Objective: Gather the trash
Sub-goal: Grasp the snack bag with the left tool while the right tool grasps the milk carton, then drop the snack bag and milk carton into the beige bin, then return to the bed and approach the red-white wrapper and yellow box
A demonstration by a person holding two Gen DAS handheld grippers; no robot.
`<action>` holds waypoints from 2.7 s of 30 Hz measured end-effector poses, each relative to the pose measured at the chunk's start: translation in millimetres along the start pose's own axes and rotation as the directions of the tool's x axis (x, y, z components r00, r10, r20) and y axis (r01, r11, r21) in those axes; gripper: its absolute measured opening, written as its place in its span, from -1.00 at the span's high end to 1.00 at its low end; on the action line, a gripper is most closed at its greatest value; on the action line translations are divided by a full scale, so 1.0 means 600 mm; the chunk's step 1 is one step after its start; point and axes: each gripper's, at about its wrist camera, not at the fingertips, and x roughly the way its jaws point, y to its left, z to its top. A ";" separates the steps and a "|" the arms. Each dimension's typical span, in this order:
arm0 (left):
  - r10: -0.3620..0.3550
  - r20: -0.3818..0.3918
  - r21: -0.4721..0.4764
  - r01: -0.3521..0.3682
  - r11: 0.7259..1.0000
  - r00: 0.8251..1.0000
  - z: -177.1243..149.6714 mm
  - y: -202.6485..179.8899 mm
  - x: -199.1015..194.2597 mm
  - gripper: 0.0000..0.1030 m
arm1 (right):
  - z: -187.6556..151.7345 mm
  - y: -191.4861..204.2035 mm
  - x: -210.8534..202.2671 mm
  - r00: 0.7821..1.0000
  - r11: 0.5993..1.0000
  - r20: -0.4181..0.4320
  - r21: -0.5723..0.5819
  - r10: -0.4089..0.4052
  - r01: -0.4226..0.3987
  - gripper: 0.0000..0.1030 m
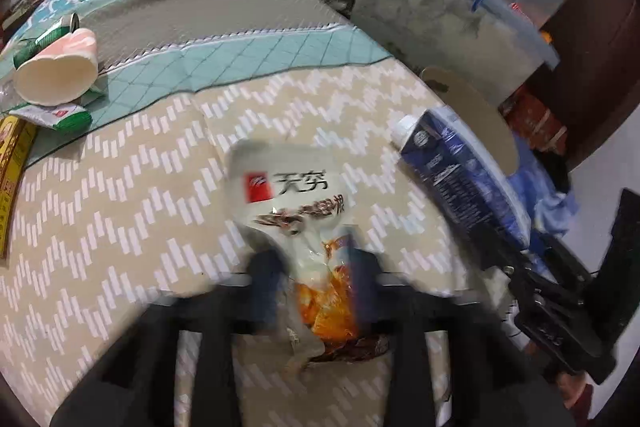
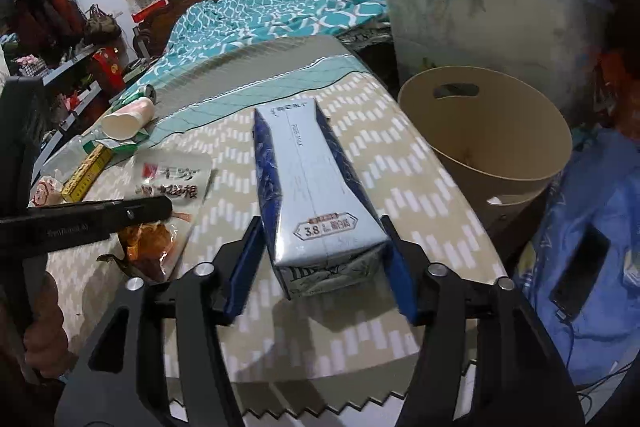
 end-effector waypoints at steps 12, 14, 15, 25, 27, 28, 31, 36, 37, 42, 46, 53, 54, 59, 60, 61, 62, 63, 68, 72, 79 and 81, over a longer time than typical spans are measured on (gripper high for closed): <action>-0.041 -0.050 0.050 0.044 0.998 0.998 0.046 -0.052 0.041 0.71 | 0.009 -0.010 0.025 0.999 0.999 0.020 -0.006 0.043 -0.043 -0.08; -0.076 -0.058 0.067 0.080 0.994 0.995 0.065 -0.076 0.054 0.71 | 0.018 -0.035 0.022 0.999 0.999 0.042 0.028 0.015 -0.016 -0.07; -0.096 -0.055 0.086 0.101 0.991 0.994 0.077 -0.094 0.061 0.71 | 0.026 -0.053 0.021 0.999 0.999 0.049 0.050 0.002 -0.004 -0.07; -0.174 -0.052 0.274 0.181 0.944 0.983 0.188 -0.272 0.158 0.69 | 0.093 -0.205 0.026 0.985 0.961 0.074 0.239 -0.159 0.137 -0.07; -0.146 -0.066 0.284 0.159 0.946 0.987 0.202 -0.295 0.185 0.04 | 0.095 -0.227 0.026 0.984 0.946 0.066 0.291 -0.166 0.140 -0.13; -0.117 -0.072 0.278 0.133 0.951 0.990 0.209 -0.298 0.199 -0.63 | 0.094 -0.233 0.019 0.978 0.940 0.084 0.302 -0.193 0.160 -0.24; -0.092 -0.047 0.264 0.101 0.959 0.995 0.209 -0.289 0.207 -0.63 | 0.088 -0.237 -0.008 0.960 0.927 0.142 0.328 -0.241 0.184 -0.43; -0.085 -0.033 0.216 0.090 0.972 0.996 0.179 -0.227 0.178 -0.63 | 0.072 -0.214 -0.023 0.966 0.927 0.178 0.358 -0.187 0.113 -0.43; -0.069 -0.013 0.220 0.071 0.973 0.997 0.167 -0.211 0.165 -0.63 | 0.070 -0.201 -0.021 0.970 0.933 0.178 0.346 -0.167 0.097 -0.43; 0.031 0.036 0.217 -0.038 0.975 0.999 0.091 -0.104 0.099 -0.64 | 0.072 -0.124 0.005 0.989 0.965 0.143 0.260 -0.028 -0.010 -0.43; 0.111 0.044 0.135 -0.116 0.984 0.993 0.037 0.000 0.041 -0.64 | 0.081 -0.037 0.033 0.990 0.981 0.088 0.151 0.107 -0.119 -0.43; 0.292 0.112 -0.115 -0.280 0.953 0.950 -0.068 0.199 -0.100 -0.65 | 0.079 0.127 0.079 0.965 0.965 -0.020 0.009 0.261 -0.261 -0.44; 0.323 0.119 -0.151 -0.305 0.940 0.939 -0.081 0.227 -0.119 -0.65 | 0.079 0.148 0.084 0.960 0.961 -0.035 -0.002 0.277 -0.278 -0.44; 0.441 0.157 -0.275 -0.389 0.879 0.884 -0.119 0.332 -0.200 -0.65 | 0.066 0.273 0.112 0.918 0.920 -0.135 -0.077 0.372 -0.384 -0.45; 0.455 0.157 -0.300 -0.396 0.868 0.877 -0.124 0.350 -0.209 -0.65 | 0.061 0.300 0.119 0.912 0.913 -0.157 -0.097 0.379 -0.396 -0.45; 0.481 0.152 -0.339 -0.412 0.846 0.863 -0.134 0.379 -0.221 -0.65 | 0.054 0.325 0.122 0.907 0.907 -0.176 -0.117 0.382 -0.404 -0.45; 0.490 0.143 -0.364 -0.415 0.834 0.860 -0.140 0.395 -0.227 -0.65 | 0.047 0.348 0.126 0.903 0.901 -0.194 -0.135 0.384 -0.412 -0.45; 0.469 0.139 -0.406 -0.382 0.831 0.872 -0.148 0.419 -0.237 -0.65 | 0.038 0.372 0.131 0.898 0.894 -0.215 -0.154 0.385 -0.420 -0.45; 0.396 0.202 -0.551 -0.230 0.802 0.896 -0.179 0.483 -0.274 -0.65 | -0.008 0.456 0.146 0.911 0.888 -0.257 -0.252 0.321 -0.384 -0.55; 0.411 0.184 -0.532 -0.261 0.806 0.893 -0.173 0.471 -0.269 -0.74 | -0.021 0.486 0.146 0.921 0.882 -0.266 -0.302 0.286 -0.361 -0.58; 0.365 0.218 -0.537 -0.201 0.819 0.905 -0.166 0.475 -0.263 -0.82 | -0.025 0.499 0.148 0.938 0.898 -0.255 -0.311 0.236 -0.310 -0.66; 0.358 0.221 -0.539 -0.192 0.820 0.907 -0.168 0.478 -0.262 -0.82 | -0.017 0.506 0.154 0.933 0.904 -0.258 -0.282 0.250 -0.320 -0.67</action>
